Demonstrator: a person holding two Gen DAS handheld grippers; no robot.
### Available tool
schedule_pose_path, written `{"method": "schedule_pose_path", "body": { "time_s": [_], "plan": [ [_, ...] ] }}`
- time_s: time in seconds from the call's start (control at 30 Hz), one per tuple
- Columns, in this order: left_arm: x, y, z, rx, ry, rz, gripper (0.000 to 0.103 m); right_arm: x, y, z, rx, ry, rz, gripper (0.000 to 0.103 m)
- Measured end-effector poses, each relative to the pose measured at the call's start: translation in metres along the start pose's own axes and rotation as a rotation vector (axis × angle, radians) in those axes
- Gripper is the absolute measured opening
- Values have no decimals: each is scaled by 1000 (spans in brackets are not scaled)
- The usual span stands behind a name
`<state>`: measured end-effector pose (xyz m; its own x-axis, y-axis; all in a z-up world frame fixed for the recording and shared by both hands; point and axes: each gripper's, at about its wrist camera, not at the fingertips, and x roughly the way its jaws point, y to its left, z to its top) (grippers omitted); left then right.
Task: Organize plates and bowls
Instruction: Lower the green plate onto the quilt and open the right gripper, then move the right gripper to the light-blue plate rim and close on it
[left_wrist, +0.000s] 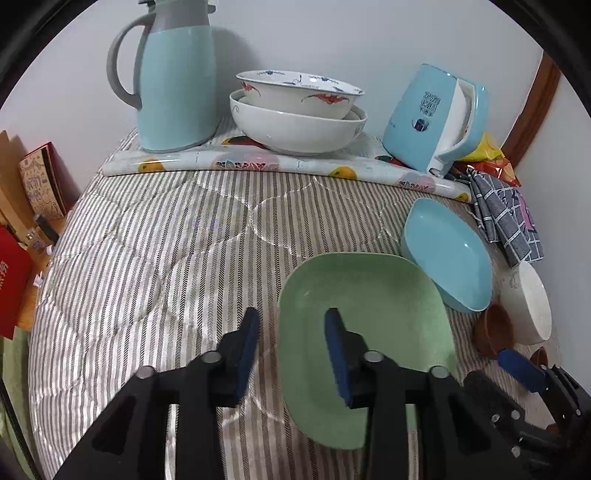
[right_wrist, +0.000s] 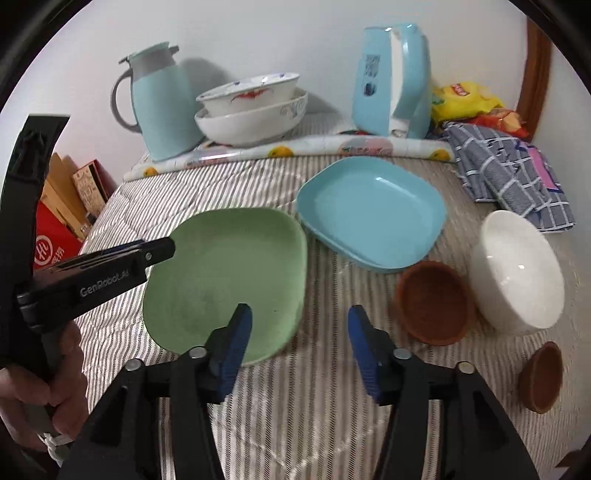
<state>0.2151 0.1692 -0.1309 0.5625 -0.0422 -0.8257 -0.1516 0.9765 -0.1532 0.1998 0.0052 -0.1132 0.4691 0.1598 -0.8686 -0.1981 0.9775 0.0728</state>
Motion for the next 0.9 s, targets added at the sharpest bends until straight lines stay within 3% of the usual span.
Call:
{"method": "schedule_pose_path", "body": {
  "time_s": [0.13,0.17,0.23,0.27,0.5,0.9],
  "plan": [
    [-13,-7,-2,-1,-22,4,43,-15,-16,-1,25,-30,-13,58],
    [-16,-10,-2,0,-25,2,43,-17,-18,-1,29,-34,-19,61],
    [-22,-16,-3,6,-32,2,43,-25,-26,0,36,-41,-40,81],
    [-24,-19,-3,10,-35,1,44,-29,-29,0,35,-54,-44,82],
    [-38,-40,-2,29,-62,6,45,-49,-38,4,-21,-86,-106,82],
    [-34,-67,15,54,-59,4,45,-54,-90,31,109,-114,-43,82]
  ]
}}
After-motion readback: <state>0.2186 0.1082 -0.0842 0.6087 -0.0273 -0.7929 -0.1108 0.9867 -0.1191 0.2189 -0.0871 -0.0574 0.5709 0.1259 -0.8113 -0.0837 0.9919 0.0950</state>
